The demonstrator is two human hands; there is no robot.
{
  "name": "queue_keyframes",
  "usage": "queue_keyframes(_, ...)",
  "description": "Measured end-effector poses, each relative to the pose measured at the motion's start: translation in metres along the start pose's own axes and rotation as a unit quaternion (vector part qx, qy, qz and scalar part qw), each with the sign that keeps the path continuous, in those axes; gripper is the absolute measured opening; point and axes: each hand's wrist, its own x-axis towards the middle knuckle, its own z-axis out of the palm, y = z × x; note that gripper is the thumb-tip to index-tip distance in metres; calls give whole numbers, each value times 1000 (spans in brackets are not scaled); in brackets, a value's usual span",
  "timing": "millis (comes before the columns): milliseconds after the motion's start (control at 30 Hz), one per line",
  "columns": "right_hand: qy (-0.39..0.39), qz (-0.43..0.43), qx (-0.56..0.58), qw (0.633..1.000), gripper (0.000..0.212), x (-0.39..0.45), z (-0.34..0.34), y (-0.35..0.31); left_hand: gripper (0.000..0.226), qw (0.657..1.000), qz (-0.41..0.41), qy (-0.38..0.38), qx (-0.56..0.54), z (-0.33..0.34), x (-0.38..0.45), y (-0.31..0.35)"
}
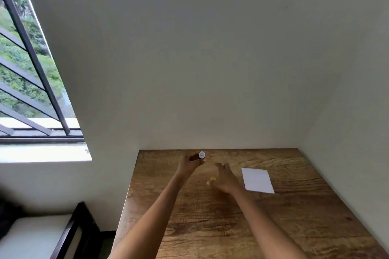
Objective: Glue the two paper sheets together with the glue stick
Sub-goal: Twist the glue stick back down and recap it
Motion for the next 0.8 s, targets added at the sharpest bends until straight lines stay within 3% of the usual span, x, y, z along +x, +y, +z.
queue_keyframes(300, 48, -25, -81, 995, 35, 11, 24, -3, 26, 997, -29, -16, 66, 0, -3, -32)
queue_keyframes(433, 126, -25, 125, 984, 15, 17, 16, -2, 18, 997, -52, -19, 59, 1, -2, -32)
queue_keyframes(533, 187, -13, 314, 931, 23, 20, -1, -10, 20, 997, -53, -23, 54, 3, 0, -25)
queue_keyframes(600, 208, -35, 427, 879, 17, 19, -14, -18, 22, 998, -40, -21, 52, 5, 2, -19)
queue_keyframes(700, 191, -81, 507, 836, 32, 14, -32, -30, 19, 998, -18, -24, 60, 9, 3, -7)
queue_keyframes(800, 190, -100, 523, 825, 24, 10, -42, -37, 7, 997, -11, -42, 64, 12, 4, 4)
